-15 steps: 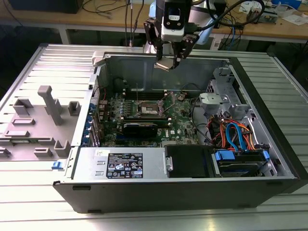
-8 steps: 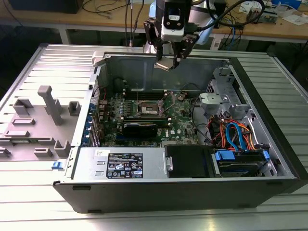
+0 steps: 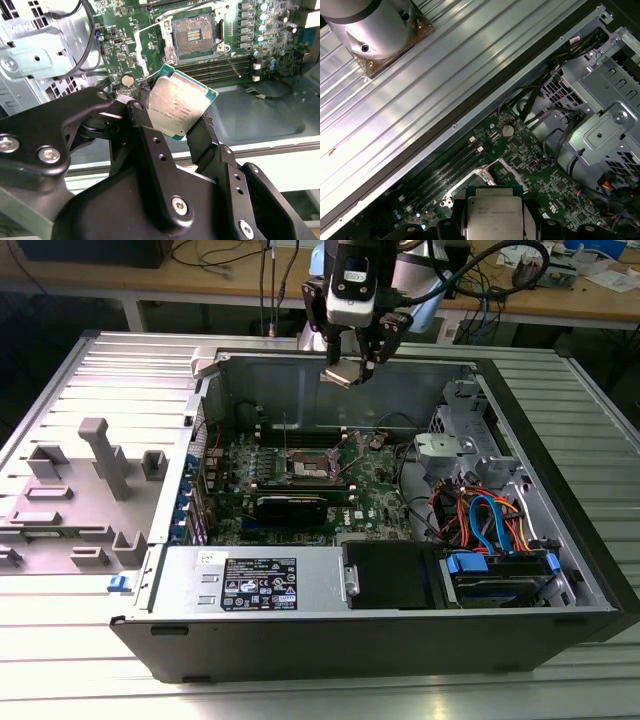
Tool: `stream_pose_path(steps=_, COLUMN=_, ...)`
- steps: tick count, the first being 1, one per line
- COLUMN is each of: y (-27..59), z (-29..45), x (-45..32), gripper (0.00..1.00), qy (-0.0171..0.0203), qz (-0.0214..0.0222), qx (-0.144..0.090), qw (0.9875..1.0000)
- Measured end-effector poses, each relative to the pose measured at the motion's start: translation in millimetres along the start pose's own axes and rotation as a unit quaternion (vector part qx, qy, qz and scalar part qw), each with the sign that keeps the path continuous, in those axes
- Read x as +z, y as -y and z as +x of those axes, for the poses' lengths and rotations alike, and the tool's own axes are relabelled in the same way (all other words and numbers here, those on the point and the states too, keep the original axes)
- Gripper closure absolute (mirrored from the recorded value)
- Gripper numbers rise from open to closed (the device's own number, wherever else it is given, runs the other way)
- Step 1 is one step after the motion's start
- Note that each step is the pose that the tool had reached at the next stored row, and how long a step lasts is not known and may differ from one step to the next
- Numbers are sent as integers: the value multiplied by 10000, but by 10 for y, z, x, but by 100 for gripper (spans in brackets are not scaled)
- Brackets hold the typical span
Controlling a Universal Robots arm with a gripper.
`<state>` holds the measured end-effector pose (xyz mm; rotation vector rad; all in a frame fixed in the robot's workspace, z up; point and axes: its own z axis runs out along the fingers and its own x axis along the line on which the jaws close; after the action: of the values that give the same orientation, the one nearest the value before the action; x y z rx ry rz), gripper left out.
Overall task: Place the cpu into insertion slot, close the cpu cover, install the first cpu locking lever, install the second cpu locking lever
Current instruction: 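Place the cpu into insertion slot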
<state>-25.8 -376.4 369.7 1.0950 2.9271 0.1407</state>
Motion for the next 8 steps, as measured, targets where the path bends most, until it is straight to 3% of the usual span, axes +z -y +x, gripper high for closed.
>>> stream_pose_path(steps=5, y=17, z=-15, x=0, gripper=46, qy=10, qz=-2, qx=120, qw=9999)
stream_pose_path(steps=8, y=18, z=-15, x=4, gripper=46, qy=34, qz=-7, qx=388, qw=9992)
